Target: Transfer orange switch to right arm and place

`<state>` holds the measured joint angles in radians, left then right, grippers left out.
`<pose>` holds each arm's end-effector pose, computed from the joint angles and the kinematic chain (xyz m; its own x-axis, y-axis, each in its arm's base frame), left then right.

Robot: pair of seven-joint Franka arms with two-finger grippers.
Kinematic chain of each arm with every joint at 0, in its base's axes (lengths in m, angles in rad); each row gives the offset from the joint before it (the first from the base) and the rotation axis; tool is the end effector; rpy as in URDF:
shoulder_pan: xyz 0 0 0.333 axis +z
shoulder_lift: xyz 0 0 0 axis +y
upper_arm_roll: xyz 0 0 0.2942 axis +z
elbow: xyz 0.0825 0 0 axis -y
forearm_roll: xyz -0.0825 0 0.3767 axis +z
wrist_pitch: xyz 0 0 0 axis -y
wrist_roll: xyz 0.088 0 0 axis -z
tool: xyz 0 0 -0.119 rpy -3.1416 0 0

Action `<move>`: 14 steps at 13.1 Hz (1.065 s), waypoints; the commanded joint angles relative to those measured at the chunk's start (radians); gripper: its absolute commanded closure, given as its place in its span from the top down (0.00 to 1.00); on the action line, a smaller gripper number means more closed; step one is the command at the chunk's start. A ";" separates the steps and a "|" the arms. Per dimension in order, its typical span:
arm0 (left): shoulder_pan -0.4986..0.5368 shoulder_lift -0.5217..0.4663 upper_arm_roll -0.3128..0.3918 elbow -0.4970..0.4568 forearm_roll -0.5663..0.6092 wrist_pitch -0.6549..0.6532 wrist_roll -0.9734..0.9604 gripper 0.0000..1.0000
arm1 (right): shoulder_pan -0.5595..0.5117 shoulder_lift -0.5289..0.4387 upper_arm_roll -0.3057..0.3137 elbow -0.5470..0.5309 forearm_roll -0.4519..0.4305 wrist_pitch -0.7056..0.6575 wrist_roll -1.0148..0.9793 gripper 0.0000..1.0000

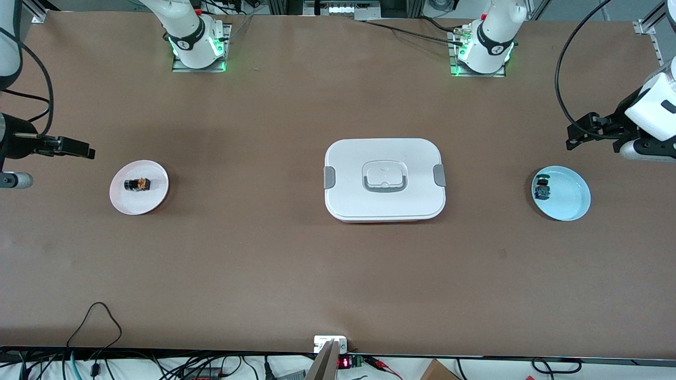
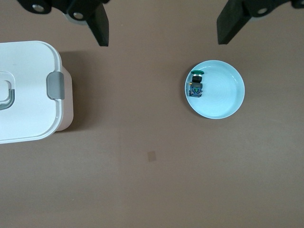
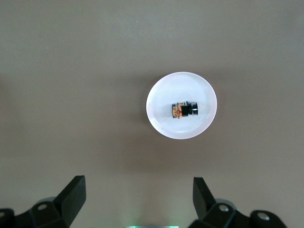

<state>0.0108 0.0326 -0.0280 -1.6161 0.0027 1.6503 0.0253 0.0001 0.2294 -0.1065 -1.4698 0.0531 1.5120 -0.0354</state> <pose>0.5621 -0.0092 0.5584 0.9991 -0.0427 0.0016 -0.0427 -0.9991 -0.0018 0.5934 -0.0510 0.5017 0.9806 -0.0678 -0.1837 -0.0754 -0.9965 -0.0350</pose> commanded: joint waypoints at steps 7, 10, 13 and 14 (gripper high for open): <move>0.005 0.016 -0.001 0.032 -0.012 -0.007 0.004 1.00 | 0.120 -0.065 -0.015 -0.026 -0.124 0.004 0.029 1.00; 0.005 0.016 -0.001 0.032 -0.012 -0.007 0.004 1.00 | 0.112 -0.117 -0.019 -0.117 -0.107 0.077 0.029 1.00; 0.005 0.015 0.000 0.032 -0.012 -0.007 0.004 1.00 | 0.097 -0.182 -0.021 -0.224 -0.085 0.162 0.023 1.00; 0.005 0.015 0.000 0.032 -0.012 -0.007 0.004 1.00 | 0.097 -0.183 -0.021 -0.224 -0.084 0.157 0.020 1.00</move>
<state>0.0113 0.0333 -0.0278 -1.6154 0.0027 1.6503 0.0253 0.1016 0.1067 -0.1288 -1.6229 -0.0499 1.6401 -0.0097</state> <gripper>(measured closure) 0.000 0.000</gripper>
